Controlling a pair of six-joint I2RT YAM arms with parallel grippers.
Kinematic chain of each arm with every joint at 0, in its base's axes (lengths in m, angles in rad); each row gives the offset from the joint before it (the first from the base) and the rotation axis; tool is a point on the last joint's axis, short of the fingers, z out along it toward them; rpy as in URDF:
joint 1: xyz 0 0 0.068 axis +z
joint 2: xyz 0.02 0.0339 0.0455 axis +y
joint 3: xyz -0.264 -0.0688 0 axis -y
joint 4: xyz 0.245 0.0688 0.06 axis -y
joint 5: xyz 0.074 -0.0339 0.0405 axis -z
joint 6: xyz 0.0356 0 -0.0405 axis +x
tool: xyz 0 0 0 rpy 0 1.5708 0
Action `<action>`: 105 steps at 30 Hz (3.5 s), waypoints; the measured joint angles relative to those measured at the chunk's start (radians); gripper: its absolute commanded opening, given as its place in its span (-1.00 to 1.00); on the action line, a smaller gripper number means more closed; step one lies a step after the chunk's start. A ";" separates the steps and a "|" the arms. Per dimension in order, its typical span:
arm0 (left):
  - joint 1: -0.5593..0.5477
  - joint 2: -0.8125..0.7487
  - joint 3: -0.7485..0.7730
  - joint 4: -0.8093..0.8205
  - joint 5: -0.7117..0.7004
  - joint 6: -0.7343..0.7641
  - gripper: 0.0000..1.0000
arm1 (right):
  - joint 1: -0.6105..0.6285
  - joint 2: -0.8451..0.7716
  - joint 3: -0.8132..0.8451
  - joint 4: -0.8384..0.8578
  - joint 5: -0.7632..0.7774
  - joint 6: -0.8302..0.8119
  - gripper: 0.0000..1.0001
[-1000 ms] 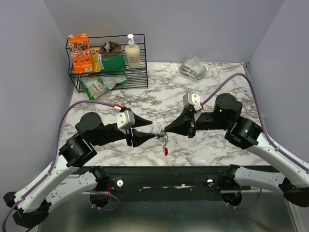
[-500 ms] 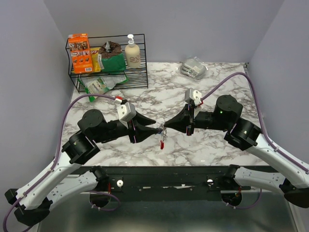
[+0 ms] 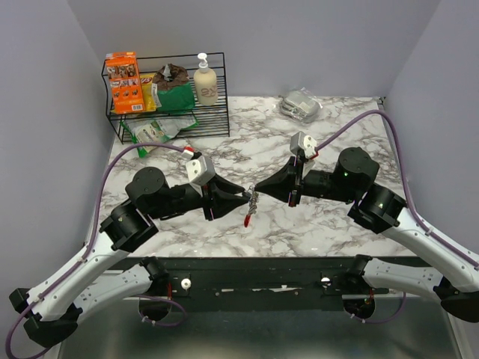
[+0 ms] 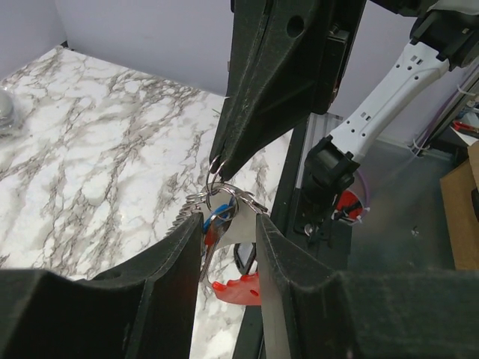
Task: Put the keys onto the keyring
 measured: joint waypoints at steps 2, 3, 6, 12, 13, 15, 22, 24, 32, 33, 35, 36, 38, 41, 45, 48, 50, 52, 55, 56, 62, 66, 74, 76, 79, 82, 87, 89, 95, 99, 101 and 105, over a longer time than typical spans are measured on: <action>-0.003 0.002 0.000 0.004 -0.004 -0.002 -0.21 | 0.000 0.000 0.000 0.001 0.000 0.003 -0.99; -0.004 0.003 0.000 0.008 -0.009 -0.006 -0.22 | 0.000 0.000 0.000 0.002 0.000 0.005 -0.99; -0.007 0.012 0.000 0.023 -0.022 -0.014 -0.24 | 0.000 0.000 -0.002 0.006 0.001 0.009 -0.99; -0.009 0.022 -0.001 0.040 -0.045 -0.020 -0.24 | 0.000 0.000 -0.004 0.007 0.000 0.016 -0.99; -0.010 0.023 -0.001 0.041 -0.048 -0.020 -0.42 | 0.000 0.000 -0.004 0.007 0.000 0.016 -0.99; -0.014 0.026 -0.001 0.041 -0.057 -0.022 -0.53 | 0.000 0.000 -0.004 0.007 0.000 0.019 -0.99; -0.028 0.047 -0.001 0.040 -0.062 -0.026 -1.00 | -0.001 0.000 -0.010 0.007 0.006 0.019 -0.99; -0.029 0.050 -0.001 0.039 -0.063 -0.027 -1.00 | -0.002 -0.002 -0.012 0.008 0.011 0.020 -0.99; -0.035 0.042 -0.003 0.042 -0.063 -0.027 -1.00 | -0.002 -0.028 -0.056 0.072 0.018 0.045 -0.99; -0.037 0.042 -0.003 0.042 -0.063 -0.027 -1.00 | -0.002 -0.030 -0.061 0.080 0.018 0.048 -0.99; -0.042 0.044 -0.005 0.042 -0.063 -0.027 -1.00 | -0.002 -0.031 -0.071 0.097 0.018 0.056 -0.99; -0.043 0.045 -0.005 0.042 -0.063 -0.027 -1.00 | -0.002 -0.031 -0.076 0.107 0.018 0.060 -0.99; -0.049 0.051 -0.005 0.044 -0.063 -0.027 -1.00 | -0.002 -0.031 -0.083 0.124 0.018 0.069 -0.99; -0.060 0.061 -0.005 0.055 -0.063 -0.027 -1.00 | -0.002 -0.031 -0.090 0.145 0.018 0.079 -0.99; -0.075 0.075 -0.005 0.068 -0.063 -0.027 -1.00 | -0.002 -0.031 -0.098 0.167 0.018 0.091 -0.99; -0.085 0.086 -0.005 0.076 -0.064 -0.027 -1.00 | -0.002 -0.031 -0.107 0.183 0.018 0.099 -0.99; -0.093 0.092 -0.005 0.078 -0.067 -0.027 -1.00 | -0.002 -0.031 -0.112 0.190 0.018 0.103 -0.99; -0.096 0.093 -0.005 0.078 -0.070 -0.027 -1.00 | -0.002 -0.031 -0.116 0.201 0.018 0.107 -0.99; -0.101 0.093 -0.005 0.077 -0.079 -0.027 -1.00 | -0.002 -0.031 -0.118 0.224 0.018 0.112 -0.99; -0.101 0.093 -0.005 0.077 -0.081 -0.027 -1.00 | -0.002 -0.031 -0.118 0.232 0.017 0.113 -0.99; -0.103 0.083 -0.029 0.076 -0.100 -0.027 -1.00 | -0.002 -0.031 -0.125 0.242 0.017 0.114 -0.99; -0.105 0.076 -0.063 0.077 -0.106 -0.027 -1.00 | -0.002 -0.031 -0.146 0.242 0.020 0.114 -0.99; -0.105 0.062 -0.132 0.078 -0.128 -0.031 -1.00 | -0.002 -0.057 -0.153 0.187 0.050 0.113 -0.74; -0.105 0.062 -0.141 0.079 -0.133 -0.031 -1.00 | -0.002 -0.059 -0.153 0.163 0.055 0.113 -0.68; -0.105 0.062 -0.154 0.089 -0.142 -0.031 -1.00 | -0.002 -0.060 -0.164 0.139 0.069 0.118 -0.64; -0.105 0.063 -0.184 0.113 -0.155 -0.032 -1.00 | -0.002 -0.069 -0.210 0.126 0.085 0.128 -0.61; -0.105 0.085 -0.250 0.154 -0.176 -0.045 -1.00 | -0.002 -0.084 -0.291 0.106 0.126 0.145 -0.59; -0.105 0.101 -0.282 0.180 -0.189 -0.053 -1.00 | -0.002 -0.097 -0.318 0.101 0.148 0.153 -0.57; -0.105 0.171 -0.368 0.288 -0.219 -0.079 -1.00 | -0.002 -0.142 -0.370 0.095 0.212 0.174 -0.54; -0.105 0.251 -0.417 0.386 -0.233 -0.093 -1.00 | -0.002 -0.154 -0.385 0.095 0.241 0.179 -0.53; -0.105 0.303 -0.439 0.441 -0.237 -0.100 -0.98 | -0.002 -0.161 -0.394 0.095 0.253 0.180 -0.52; -0.105 0.401 -0.458 0.537 -0.248 -0.107 -0.87 | -0.002 -0.180 -0.414 0.094 0.278 0.185 -0.49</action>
